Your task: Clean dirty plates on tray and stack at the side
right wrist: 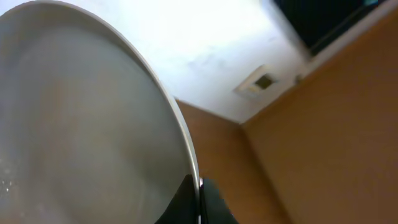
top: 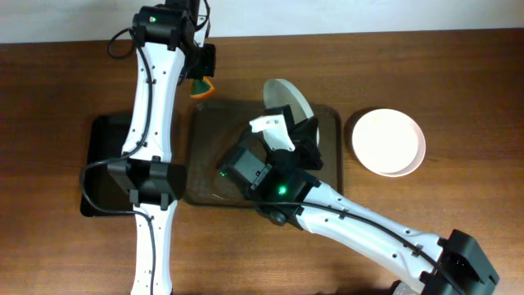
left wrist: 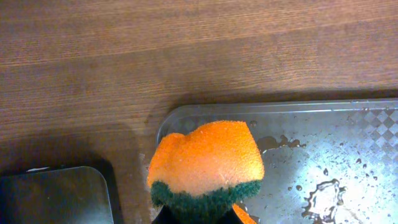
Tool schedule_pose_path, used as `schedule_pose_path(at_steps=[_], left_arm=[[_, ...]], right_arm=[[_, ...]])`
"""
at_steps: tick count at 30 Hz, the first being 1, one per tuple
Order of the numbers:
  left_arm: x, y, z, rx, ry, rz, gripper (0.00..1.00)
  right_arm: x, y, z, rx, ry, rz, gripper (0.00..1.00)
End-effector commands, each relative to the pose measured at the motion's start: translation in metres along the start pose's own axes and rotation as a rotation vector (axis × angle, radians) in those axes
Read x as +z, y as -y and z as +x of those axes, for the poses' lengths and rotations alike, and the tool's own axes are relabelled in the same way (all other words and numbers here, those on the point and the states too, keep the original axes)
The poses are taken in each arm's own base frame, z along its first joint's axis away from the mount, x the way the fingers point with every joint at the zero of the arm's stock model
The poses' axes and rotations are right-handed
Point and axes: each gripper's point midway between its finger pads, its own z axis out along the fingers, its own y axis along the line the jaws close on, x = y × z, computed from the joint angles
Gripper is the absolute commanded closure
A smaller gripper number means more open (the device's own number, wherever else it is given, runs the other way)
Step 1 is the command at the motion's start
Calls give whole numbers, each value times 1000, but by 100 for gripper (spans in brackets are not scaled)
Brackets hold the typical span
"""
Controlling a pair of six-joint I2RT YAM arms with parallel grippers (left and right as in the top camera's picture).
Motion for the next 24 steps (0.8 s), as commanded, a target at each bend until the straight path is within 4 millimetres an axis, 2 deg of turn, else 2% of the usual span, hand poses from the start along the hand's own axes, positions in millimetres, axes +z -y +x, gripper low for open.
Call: schedule_pose_path(at_steps=[1, 3, 5, 6, 7, 9, 11, 13, 14, 15, 18, 19, 21, 24], left_arm=[[3, 1, 4, -10, -20, 4, 100], [3, 1, 4, -10, -20, 5, 100], [3, 1, 5, -10, -24, 7, 100], [3, 1, 6, -10, -29, 7, 100], [3, 1, 8, -10, -35, 6, 100], [3, 0, 10, -11, -44, 5, 100], [2, 0, 11, -11, -49, 4, 100], [2, 0, 12, -12, -51, 4, 100], [2, -3, 12, -16, -53, 2, 100], [2, -6, 14, -22, -60, -1, 100], [2, -14, 18, -36, -78, -7, 100], [2, -19, 20, -44, -87, -12, 100], [1, -35, 26, -74, -112, -25, 100], [-1, -65, 28, -132, -119, -41, 100]], right_arm=[[-4, 22, -9, 19, 41, 109, 96], [0, -3, 0, 15, -12, -39, 96], [3, -43, 20, 7, -124, -289, 96], [-1, -67, 33, 16, -209, -460, 96], [-3, -83, 43, 59, -289, -580, 96], [-5, -104, 60, 167, -465, -807, 96], [6, -107, 68, 299, -615, -1002, 96], [30, -92, 76, 436, -725, -1088, 96], [52, -76, 85, 520, -778, -1081, 96], [87, -46, 108, 620, -847, -1005, 96], [128, 2, 154, 735, -949, -844, 96], [145, 25, 180, 798, -994, -760, 96], [164, 59, 222, 864, -1049, -614, 96], [170, 79, 258, 893, -1096, -504, 96]])
